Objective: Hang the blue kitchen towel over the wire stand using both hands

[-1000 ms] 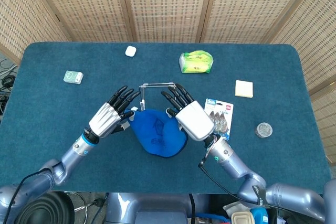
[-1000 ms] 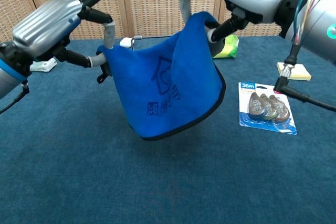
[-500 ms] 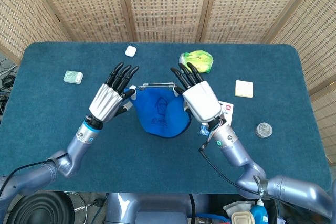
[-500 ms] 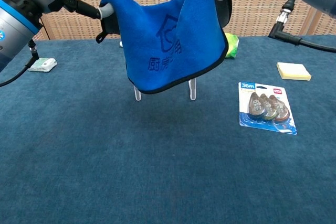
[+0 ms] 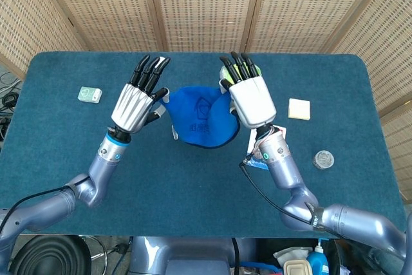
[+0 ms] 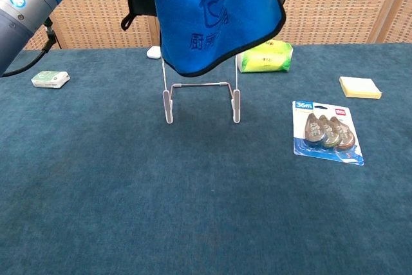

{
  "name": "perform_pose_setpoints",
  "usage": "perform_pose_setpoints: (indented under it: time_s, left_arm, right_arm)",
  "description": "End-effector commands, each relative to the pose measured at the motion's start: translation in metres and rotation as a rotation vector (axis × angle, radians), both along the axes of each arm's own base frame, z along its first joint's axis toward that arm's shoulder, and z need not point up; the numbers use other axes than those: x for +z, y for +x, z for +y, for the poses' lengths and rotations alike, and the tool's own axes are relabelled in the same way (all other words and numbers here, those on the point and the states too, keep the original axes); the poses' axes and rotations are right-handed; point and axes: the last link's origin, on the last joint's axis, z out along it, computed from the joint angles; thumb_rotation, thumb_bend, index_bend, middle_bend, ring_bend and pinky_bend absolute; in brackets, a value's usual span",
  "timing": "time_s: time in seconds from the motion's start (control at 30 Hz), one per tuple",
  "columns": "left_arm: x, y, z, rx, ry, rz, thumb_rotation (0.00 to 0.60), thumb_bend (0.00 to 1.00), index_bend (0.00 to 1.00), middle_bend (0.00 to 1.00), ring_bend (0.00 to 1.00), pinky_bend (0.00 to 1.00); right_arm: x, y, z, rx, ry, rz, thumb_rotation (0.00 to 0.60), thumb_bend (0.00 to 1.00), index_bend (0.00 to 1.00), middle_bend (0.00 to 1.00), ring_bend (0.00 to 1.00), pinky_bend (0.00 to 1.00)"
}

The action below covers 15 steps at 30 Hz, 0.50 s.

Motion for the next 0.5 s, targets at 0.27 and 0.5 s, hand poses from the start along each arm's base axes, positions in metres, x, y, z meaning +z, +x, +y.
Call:
perform_pose_setpoints:
  time_s: [0.27,0.5]
  left_arm:
    - [-0.001,-0.019,0.018,0.090,-0.022,-0.021,0.600,0.40,0.71,0.00,0.00,0.00]
    - [-0.007,-0.047,0.025,0.164,-0.069,-0.017,0.600,0.41,0.71,0.00,0.00,0.00]
  right_arm:
    - [-0.011,0.004,-0.020,-0.092,0.010,-0.015,0.600,0.54,0.63,0.13,0.00,0.08]
    - [-0.038,-0.009,-0.025,-0.148,0.066,-0.004,0.600,0.54,0.63,0.13,0.00,0.09]
